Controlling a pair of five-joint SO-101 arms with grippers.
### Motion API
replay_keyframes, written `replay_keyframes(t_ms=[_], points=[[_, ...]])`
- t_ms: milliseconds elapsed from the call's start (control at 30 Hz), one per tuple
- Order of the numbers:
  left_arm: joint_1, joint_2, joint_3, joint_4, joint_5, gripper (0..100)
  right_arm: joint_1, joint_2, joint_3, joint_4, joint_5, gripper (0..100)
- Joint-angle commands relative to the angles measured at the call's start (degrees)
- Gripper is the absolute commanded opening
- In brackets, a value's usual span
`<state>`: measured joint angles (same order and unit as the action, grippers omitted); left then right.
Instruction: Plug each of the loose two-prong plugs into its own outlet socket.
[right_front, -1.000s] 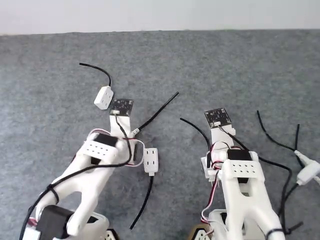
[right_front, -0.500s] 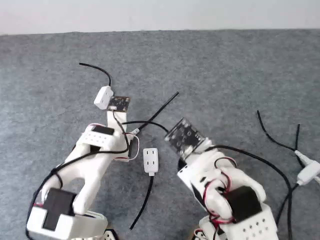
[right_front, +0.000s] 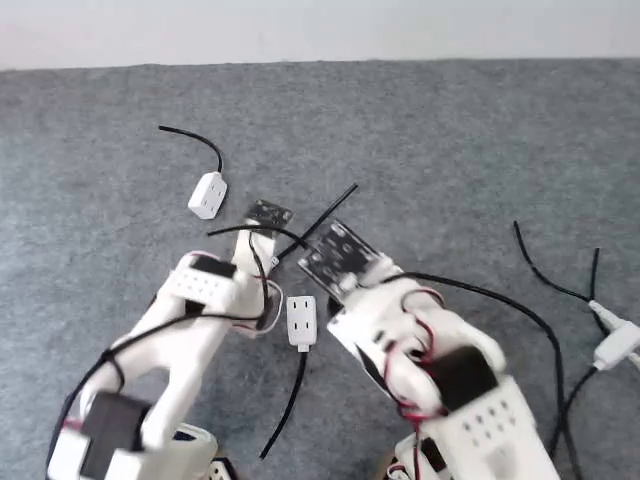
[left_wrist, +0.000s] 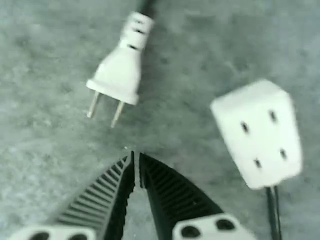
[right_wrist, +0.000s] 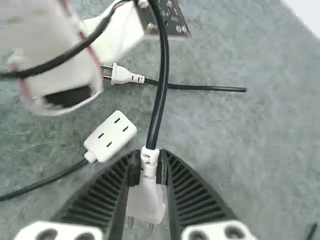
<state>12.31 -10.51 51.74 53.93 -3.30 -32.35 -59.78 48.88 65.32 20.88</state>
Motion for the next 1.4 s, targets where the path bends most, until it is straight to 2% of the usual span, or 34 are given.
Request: replay_keyframes(t_ms=[0, 267, 467, 567, 733, 867, 1000, 1100, 1367], points=[[1.58, -9.76, 4.88, -3.69, -1.32, 2, -0.48, 5.14, -0.09, -6.11, -0.88, 0.9], [7.03, -22.95, 13.32, -4.22, -4.22, 2, -0.48, 12.97, 0.7, -11.03, -2.81, 0.9], [7.3, -24.09, 14.29, -4.22, -4.66, 2, -0.57, 13.32, 1.93, -12.88, -2.9, 0.9], [6.59, -24.62, 14.29, -4.92, -4.22, 2, -0.22, 12.35, 2.02, -13.58, -8.35, 0.9], [-1.93, -24.7, 14.99, -11.08, 7.3, 1, -0.48, 12.53, 3.08, -15.96, -19.96, 0.9], [-10.02, -24.7, 16.66, -17.14, 13.63, 1, -0.48, 12.53, 9.67, -24.75, -24.26, 0.9], [-14.95, -24.79, 19.3, -23.3, 14.42, 1, -0.4, 12.53, 13.71, -31.78, -30.59, 0.8], [-15.91, -26.73, 20.0, -23.91, 14.42, 1, -1.89, 12.53, 13.45, -32.57, -33.76, 0.8], [-15.74, -40.88, 28.35, -26.64, 14.07, 1, -4.62, 15.78, 13.8, -36.79, -32.79, 0.8]])
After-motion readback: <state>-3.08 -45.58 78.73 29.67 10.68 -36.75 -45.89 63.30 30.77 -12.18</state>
